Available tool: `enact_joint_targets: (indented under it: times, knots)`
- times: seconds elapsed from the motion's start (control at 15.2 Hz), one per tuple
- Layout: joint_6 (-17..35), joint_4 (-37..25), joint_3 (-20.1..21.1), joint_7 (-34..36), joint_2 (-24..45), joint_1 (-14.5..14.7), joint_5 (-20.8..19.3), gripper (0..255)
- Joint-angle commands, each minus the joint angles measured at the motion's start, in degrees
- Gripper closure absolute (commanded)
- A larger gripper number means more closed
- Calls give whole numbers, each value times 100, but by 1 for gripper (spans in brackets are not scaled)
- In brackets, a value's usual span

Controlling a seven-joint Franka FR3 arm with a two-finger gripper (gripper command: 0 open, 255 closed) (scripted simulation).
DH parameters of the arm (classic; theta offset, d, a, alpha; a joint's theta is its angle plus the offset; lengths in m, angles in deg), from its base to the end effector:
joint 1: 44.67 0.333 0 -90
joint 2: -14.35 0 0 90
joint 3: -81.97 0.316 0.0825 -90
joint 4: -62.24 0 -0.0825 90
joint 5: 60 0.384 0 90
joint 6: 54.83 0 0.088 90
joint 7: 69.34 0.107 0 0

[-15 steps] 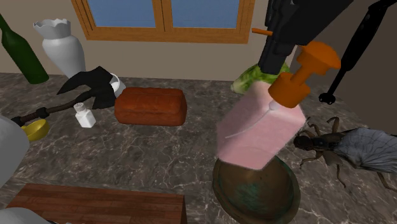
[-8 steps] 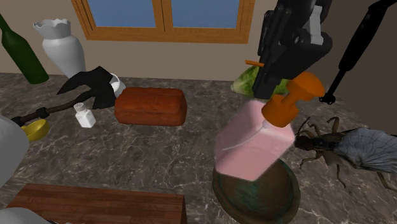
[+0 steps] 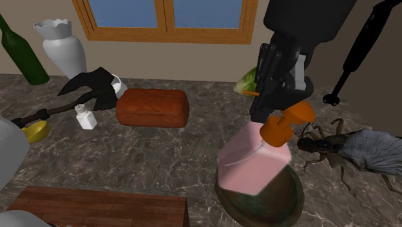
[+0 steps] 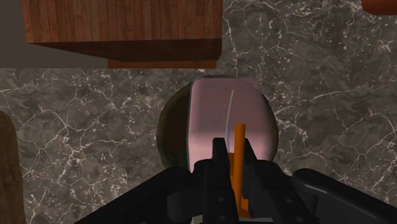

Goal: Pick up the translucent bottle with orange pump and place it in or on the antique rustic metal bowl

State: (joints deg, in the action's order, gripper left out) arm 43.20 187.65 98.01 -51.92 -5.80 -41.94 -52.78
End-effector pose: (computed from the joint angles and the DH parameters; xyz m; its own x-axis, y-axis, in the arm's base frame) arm 0.4072 0.1615 0.5126 0.9900 -0.0265 -0.1386 -0.0245 -0.9996 0.0164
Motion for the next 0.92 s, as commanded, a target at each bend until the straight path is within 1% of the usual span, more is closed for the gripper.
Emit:
enact_joint_targets:
  times: [0.0,0.46,0.53,0.86]
  knots:
    - [73,62,-5,-17,8,-5,-4,255]
    - [73,62,-5,-17,8,-6,-4,255]
    - [73,62,-5,-17,8,-6,-5,0]
    - [73,62,-5,-17,8,-6,-4,0]
